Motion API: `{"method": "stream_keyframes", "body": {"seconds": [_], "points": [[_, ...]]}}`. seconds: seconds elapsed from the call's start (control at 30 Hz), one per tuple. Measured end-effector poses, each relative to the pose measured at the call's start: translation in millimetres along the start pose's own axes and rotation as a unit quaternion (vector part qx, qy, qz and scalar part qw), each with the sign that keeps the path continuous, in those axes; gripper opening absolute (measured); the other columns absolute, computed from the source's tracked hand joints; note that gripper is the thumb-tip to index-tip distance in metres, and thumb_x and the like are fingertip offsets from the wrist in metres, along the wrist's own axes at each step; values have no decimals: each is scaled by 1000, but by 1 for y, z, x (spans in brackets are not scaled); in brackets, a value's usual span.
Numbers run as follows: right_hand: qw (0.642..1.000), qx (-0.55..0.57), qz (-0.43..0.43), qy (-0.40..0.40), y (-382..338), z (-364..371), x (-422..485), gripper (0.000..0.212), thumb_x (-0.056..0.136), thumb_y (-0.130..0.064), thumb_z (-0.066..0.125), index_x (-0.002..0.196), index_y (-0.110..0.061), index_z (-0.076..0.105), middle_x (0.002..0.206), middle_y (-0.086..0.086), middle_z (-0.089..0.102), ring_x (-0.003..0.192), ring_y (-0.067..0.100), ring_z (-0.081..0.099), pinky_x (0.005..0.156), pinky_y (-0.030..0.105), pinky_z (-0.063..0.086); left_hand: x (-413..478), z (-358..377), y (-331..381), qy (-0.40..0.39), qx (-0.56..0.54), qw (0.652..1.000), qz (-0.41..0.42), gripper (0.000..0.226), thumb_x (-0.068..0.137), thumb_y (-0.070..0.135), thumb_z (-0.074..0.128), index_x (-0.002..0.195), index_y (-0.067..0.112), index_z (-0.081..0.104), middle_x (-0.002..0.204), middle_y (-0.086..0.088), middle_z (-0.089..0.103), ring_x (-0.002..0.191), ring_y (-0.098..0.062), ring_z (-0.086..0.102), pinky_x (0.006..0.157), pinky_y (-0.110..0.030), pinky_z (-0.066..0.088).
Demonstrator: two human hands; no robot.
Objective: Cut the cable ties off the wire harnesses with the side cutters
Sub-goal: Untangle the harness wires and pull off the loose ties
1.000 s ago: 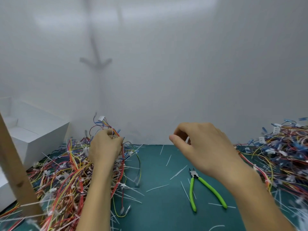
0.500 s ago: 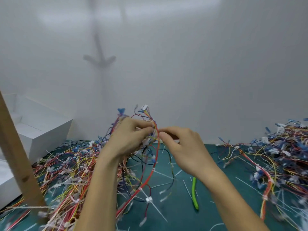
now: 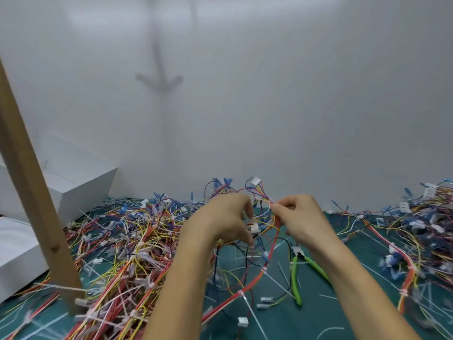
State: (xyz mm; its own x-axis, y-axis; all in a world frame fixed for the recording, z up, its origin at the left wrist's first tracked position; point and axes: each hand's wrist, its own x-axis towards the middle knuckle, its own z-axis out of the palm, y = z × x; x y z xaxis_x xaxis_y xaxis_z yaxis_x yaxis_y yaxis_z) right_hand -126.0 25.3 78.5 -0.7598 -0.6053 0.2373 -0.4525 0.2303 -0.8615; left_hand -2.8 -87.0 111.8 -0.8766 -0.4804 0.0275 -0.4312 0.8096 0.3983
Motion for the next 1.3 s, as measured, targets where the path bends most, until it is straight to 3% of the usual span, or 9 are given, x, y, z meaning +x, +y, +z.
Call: {"method": "stream_keyframes", "body": {"seconds": [0.17, 0.27, 0.5, 0.73, 0.83, 1.0, 1.1, 1.23, 1.3], "points": [[1000, 19, -12, 5, 2, -3, 3, 22, 96, -24, 60, 76, -20, 67, 72, 2, 72, 78, 24, 69, 75, 45, 55, -2, -6, -7, 74, -29, 997, 10, 20, 74, 11, 74, 82, 26, 63, 77, 8, 66, 74, -13, 64, 60, -23, 45], [998, 54, -13, 12, 3, -8, 5, 21, 97, -19, 60, 77, -20, 67, 70, 0, 70, 70, 18, 68, 61, 35, 54, -6, -13, -11, 86, -24, 996, 14, 11, 80, 21, 72, 79, 27, 64, 73, 10, 61, 63, -4, 55, 53, -20, 36], [993, 107, -12, 54, 6, -23, 13, 15, 98, -15, 59, 85, -16, 67, 76, 4, 67, 59, 12, 63, 48, 22, 51, -16, -24, -36, 95, -36, 993, -54, 15, 88, 26, 65, 81, 14, 67, 80, -5, 68, 67, -19, 54, 59, -25, 40], [982, 162, 3, 99, 4, -42, 16, 17, 102, -13, 52, 89, -13, 63, 78, 7, 61, 58, 15, 59, 51, 23, 57, -19, -35, -52, 263, -22, 957, -117, 19, 94, 25, 48, 82, 14, 58, 81, -8, 64, 84, -33, 61, 71, -36, 47], [984, 149, -18, 93, -2, -37, 14, 15, 102, -12, 50, 94, -12, 63, 76, 6, 60, 61, 16, 56, 48, 23, 52, -20, -35, -56, 209, -110, 968, -84, 11, 90, 33, 62, 96, 24, 61, 91, 2, 68, 87, -21, 64, 76, -35, 51], [987, 124, -62, 82, -7, -28, 9, 14, 101, -14, 51, 93, -15, 62, 78, 4, 60, 64, 15, 56, 55, 29, 53, -13, -20, -44, -15, -141, 989, -47, 69, 71, 51, 80, 130, 23, 56, 121, 4, 61, 108, -11, 61, 94, -31, 48], [987, 115, -83, 78, -8, -27, 8, 13, 102, -15, 51, 93, -18, 61, 82, 2, 61, 63, 10, 55, 51, 23, 53, -2, -10, -39, 25, -142, 988, -47, 53, 77, 41, 80, 121, 19, 61, 104, 1, 64, 95, -13, 63, 91, -34, 52], [986, 123, -76, 87, -8, -28, 9, 15, 102, -15, 51, 93, -20, 61, 82, 2, 62, 66, 10, 57, 56, 29, 56, 3, -7, -40, 105, -161, 980, -42, 19, 85, 29, 75, 97, 15, 69, 76, 5, 61, 67, -6, 56, 61, -18, 45], [986, 121, -58, 95, -5, -30, 10, 12, 102, -15, 50, 98, -17, 61, 82, 3, 62, 67, 12, 58, 57, 31, 55, 1, -12, -43, 135, -188, 972, -37, 13, 85, 25, 75, 91, 14, 70, 75, 4, 60, 66, -7, 55, 58, -18, 43]]}}
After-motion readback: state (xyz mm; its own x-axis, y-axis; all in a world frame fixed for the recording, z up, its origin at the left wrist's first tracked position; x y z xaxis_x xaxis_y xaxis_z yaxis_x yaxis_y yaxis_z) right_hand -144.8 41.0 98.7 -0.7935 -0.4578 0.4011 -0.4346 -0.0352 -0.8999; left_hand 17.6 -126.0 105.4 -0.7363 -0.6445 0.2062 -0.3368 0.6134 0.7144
